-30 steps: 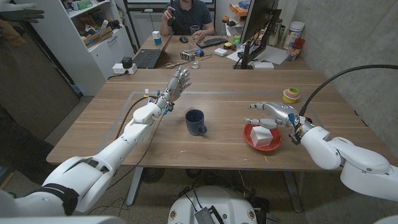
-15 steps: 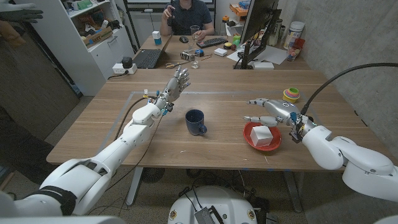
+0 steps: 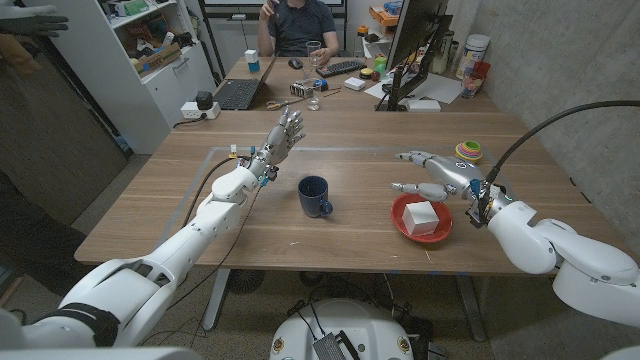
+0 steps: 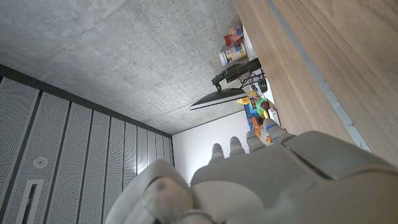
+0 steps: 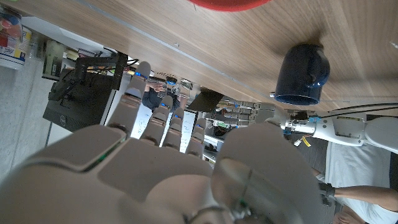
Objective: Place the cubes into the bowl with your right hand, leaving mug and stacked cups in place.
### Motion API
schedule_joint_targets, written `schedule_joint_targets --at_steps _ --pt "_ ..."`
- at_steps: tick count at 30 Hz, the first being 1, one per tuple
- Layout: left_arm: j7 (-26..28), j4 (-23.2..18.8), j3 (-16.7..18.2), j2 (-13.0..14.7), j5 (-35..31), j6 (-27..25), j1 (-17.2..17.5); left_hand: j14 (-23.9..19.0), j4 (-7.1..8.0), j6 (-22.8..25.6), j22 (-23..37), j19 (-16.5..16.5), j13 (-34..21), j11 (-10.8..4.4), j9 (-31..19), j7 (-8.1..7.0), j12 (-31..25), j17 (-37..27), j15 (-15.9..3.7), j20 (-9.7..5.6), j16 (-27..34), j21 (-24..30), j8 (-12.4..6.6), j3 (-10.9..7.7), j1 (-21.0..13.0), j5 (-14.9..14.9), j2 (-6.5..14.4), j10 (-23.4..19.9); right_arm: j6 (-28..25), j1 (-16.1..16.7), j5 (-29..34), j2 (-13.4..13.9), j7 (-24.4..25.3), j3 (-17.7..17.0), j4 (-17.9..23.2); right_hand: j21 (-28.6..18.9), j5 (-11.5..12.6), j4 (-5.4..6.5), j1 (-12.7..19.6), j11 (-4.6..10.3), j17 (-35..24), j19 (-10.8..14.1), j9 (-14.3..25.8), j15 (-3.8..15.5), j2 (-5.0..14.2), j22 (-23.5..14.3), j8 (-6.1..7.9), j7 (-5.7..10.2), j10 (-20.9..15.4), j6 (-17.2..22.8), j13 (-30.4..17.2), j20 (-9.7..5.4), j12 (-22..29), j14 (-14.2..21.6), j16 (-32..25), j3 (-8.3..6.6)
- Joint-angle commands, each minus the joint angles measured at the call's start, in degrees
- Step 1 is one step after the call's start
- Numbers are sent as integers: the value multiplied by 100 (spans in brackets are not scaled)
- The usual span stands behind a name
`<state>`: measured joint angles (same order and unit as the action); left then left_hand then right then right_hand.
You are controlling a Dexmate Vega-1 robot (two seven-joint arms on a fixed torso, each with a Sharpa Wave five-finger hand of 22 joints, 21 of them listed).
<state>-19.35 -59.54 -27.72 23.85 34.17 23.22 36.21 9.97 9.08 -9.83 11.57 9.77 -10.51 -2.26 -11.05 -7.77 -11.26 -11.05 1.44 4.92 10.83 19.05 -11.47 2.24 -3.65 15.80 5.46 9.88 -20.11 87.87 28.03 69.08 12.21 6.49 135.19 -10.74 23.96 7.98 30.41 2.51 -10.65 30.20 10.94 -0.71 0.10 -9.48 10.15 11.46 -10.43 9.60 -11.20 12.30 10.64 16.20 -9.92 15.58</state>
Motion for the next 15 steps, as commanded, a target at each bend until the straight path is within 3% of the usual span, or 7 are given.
schedule_joint_targets --at_steps 1,4,10,15 --pt "17 -25 -15 5 -11 -16 26 717 4 -1057 32 329 -19 0 -8 -32 -30 -20 -34 24 32 0 -10 44 -71 19 147 1043 255 136 284 -294 -42 -200 -13 41 32 8 -71 8 -7 -78 11 -38 13 -33 -16 35 123 -130 8 11 8 -98 -2 82" --pt "33 -48 -11 14 -13 -20 34 717 4 -1057 32 327 -19 21 -8 -31 -26 -20 -33 26 31 -1 -10 49 -72 20 148 1054 514 189 477 -408 258 -210 -140 53 35 8 -77 38 -6 -120 11 -45 21 -33 -3 29 144 -139 8 12 14 -139 1 93" --pt "37 -76 -13 25 -15 -24 51 720 4 -1058 32 327 -19 32 -8 -31 -27 -20 -31 23 31 -2 -10 55 -73 21 149 1051 745 262 671 -588 370 -306 -190 82 52 4 -105 35 1 -370 12 -163 84 -33 -18 -108 397 -489 12 14 15 -423 1 153" --pt "59 -127 -7 38 -5 -35 90 722 5 -1063 33 332 -19 -12 -8 -34 -18 -20 -33 26 30 -8 -8 66 -75 23 152 1075 831 317 805 -747 343 -379 -182 83 55 3 -106 27 2 -417 13 -143 108 -33 20 -82 384 -455 12 13 39 -437 -12 158"
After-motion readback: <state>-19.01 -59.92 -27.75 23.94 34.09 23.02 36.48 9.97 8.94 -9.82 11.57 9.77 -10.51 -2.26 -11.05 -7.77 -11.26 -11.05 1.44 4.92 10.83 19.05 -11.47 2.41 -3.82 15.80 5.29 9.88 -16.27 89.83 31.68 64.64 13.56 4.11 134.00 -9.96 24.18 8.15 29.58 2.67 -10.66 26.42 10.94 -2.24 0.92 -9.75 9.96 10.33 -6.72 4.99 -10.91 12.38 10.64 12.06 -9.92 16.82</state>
